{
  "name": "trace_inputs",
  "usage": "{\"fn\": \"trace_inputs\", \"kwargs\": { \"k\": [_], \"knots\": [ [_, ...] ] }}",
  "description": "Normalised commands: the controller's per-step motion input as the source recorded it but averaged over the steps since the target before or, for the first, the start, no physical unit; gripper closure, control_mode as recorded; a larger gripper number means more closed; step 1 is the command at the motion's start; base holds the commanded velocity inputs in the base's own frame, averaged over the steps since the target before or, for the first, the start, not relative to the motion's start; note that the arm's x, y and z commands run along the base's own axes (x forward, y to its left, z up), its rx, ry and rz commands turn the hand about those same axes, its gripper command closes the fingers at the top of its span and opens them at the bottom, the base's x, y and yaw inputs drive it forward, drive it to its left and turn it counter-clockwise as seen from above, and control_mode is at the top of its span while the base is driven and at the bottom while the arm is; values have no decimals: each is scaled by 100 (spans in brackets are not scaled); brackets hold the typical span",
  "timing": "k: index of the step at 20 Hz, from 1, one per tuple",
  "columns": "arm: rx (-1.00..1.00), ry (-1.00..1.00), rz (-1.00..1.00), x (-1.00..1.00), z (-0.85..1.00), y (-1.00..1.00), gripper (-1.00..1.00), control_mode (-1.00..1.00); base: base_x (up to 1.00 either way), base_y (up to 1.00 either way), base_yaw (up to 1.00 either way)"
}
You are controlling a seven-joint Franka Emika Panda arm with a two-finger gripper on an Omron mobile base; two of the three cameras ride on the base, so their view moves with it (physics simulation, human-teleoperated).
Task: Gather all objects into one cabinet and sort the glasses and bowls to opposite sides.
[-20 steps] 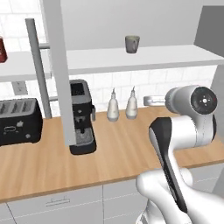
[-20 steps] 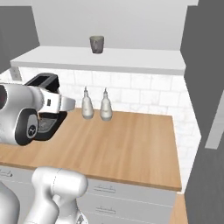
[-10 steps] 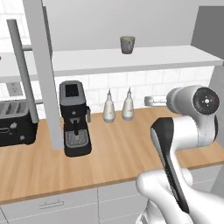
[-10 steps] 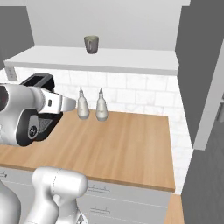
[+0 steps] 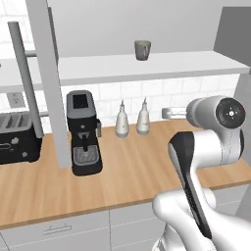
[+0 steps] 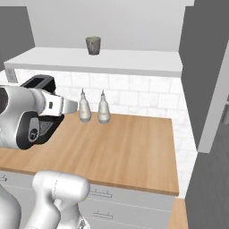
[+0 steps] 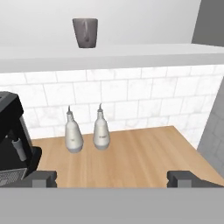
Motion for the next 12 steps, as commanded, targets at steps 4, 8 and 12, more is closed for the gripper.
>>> {"fn": "trace_inputs", "kwargs": {
  "k": [4, 8, 12],
  "knots": [
    [0, 0, 0, 0, 0, 0, -100, 100, 8, 4, 0],
    [0, 0, 0, 0, 0, 0, -100, 100, 2, 0, 0],
    [0, 0, 0, 0, 0, 0, -100, 100, 21, 0, 0]
  ]
}}
